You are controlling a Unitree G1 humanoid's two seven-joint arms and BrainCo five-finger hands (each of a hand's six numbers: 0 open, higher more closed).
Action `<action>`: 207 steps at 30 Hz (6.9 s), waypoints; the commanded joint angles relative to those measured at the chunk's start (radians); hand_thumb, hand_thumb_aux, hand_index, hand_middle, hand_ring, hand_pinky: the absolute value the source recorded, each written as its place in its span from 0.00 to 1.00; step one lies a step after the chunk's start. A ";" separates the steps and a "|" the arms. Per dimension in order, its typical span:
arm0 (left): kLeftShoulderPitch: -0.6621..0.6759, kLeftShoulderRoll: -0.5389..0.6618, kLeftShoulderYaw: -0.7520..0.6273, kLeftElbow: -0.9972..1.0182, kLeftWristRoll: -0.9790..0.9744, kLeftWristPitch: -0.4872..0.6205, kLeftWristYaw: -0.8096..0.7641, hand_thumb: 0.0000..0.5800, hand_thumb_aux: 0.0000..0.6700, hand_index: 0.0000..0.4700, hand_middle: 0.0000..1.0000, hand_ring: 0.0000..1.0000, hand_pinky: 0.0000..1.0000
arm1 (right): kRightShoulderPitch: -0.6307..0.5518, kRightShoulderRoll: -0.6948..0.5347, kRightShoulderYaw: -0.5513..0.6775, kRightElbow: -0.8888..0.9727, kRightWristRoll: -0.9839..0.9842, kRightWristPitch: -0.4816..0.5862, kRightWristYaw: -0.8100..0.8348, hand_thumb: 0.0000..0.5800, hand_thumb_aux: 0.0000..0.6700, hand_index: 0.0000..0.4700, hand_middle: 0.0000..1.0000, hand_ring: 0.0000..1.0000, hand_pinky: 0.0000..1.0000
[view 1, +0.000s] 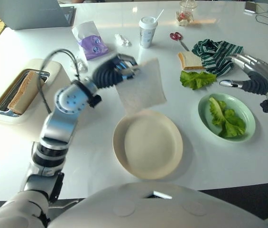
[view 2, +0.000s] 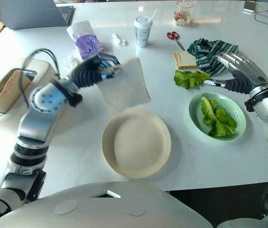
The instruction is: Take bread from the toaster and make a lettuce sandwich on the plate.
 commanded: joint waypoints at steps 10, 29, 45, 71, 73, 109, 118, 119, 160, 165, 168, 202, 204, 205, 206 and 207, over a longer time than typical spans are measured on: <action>0.158 0.032 -0.339 0.151 0.184 -0.060 -0.072 1.00 1.00 1.00 1.00 1.00 1.00 | -0.017 -0.147 0.269 0.303 -0.324 0.035 -0.069 0.00 0.00 0.00 0.00 0.00 0.00; 0.180 0.080 -0.392 0.184 0.496 -0.139 -0.014 0.00 0.00 0.00 0.00 0.00 0.00 | 0.054 -0.160 0.303 0.214 -0.200 0.044 0.097 0.76 0.51 0.51 0.00 0.00 0.00; 0.193 0.032 -0.293 0.035 0.602 -0.166 0.021 0.00 0.00 0.00 0.00 0.00 0.00 | 0.053 -0.249 0.200 0.102 -0.231 0.110 -0.023 0.00 0.00 0.00 0.00 0.00 0.00; 0.111 -0.072 -0.040 -0.126 0.590 -0.188 0.119 0.00 0.00 0.00 0.00 0.00 0.00 | 0.145 -0.181 0.282 -0.040 -0.197 0.101 0.245 0.26 0.14 0.14 0.00 0.00 0.00; 0.114 -0.076 -0.046 -0.124 0.593 -0.192 0.121 0.00 0.00 0.00 0.00 0.00 0.00 | 0.122 -0.172 0.305 -0.013 -0.214 0.095 0.233 0.38 0.22 0.22 0.00 0.00 0.00; 0.112 -0.066 -0.007 -0.069 0.658 -0.295 0.215 0.00 0.00 0.00 0.00 0.00 0.00 | -0.006 -0.153 0.311 -0.012 -0.216 -0.003 0.069 1.00 1.00 1.00 1.00 1.00 1.00; 0.103 -0.067 0.015 -0.044 0.658 -0.325 0.238 0.00 0.00 0.00 0.00 0.00 0.00 | 0.011 -0.153 0.259 -0.050 -0.145 -0.015 0.086 1.00 1.00 1.00 1.00 1.00 1.00; 0.102 -0.067 0.020 -0.039 0.654 -0.328 0.239 0.00 0.00 0.00 0.00 0.00 0.00 | 0.017 -0.158 0.243 -0.065 -0.116 -0.020 0.099 1.00 1.00 1.00 1.00 1.00 1.00; -0.003 -0.098 0.054 0.192 0.625 -0.404 0.356 0.00 0.00 0.00 0.00 0.00 0.00 | -0.354 0.198 0.470 -0.378 0.101 -0.101 0.468 1.00 1.00 1.00 1.00 1.00 1.00; -0.003 -0.104 0.044 0.192 0.636 -0.402 0.358 0.00 0.00 0.00 0.00 0.00 0.00 | -0.360 0.230 0.513 -0.353 0.077 -0.128 0.478 1.00 1.00 1.00 1.00 1.00 1.00; -0.001 -0.103 0.039 0.189 0.638 -0.397 0.356 0.00 0.00 0.00 0.00 0.00 0.00 | -0.334 0.250 0.545 -0.384 0.084 -0.128 0.499 1.00 1.00 1.00 1.00 1.00 1.00; -0.011 -0.087 0.047 0.205 0.635 -0.405 0.356 0.00 0.00 0.00 0.00 0.00 0.00 | -0.154 0.222 0.623 -0.481 0.108 -0.022 0.713 0.86 0.63 0.63 0.00 0.00 0.00; -0.012 -0.086 0.046 0.206 0.636 -0.407 0.356 0.00 0.00 0.00 0.00 0.00 0.00 | -0.152 0.222 0.622 -0.483 0.107 -0.020 0.713 0.88 0.65 0.65 0.00 0.00 0.00; -0.012 -0.085 0.046 0.207 0.636 -0.407 0.357 0.00 0.00 0.00 0.00 0.00 0.00 | -0.152 0.223 0.622 -0.484 0.107 -0.019 0.713 0.88 0.66 0.66 0.00 0.00 0.00; -0.013 -0.084 0.046 0.207 0.636 -0.408 0.357 0.00 0.00 0.00 0.00 0.00 0.00 | -0.153 0.224 0.622 -0.485 0.107 -0.018 0.713 0.88 0.66 0.66 0.00 0.00 0.00; -0.013 -0.083 0.046 0.208 0.635 -0.409 0.358 0.00 0.00 0.00 0.00 0.00 0.00 | -0.155 0.224 0.621 -0.486 0.108 -0.016 0.714 0.89 0.67 0.67 0.00 0.00 0.00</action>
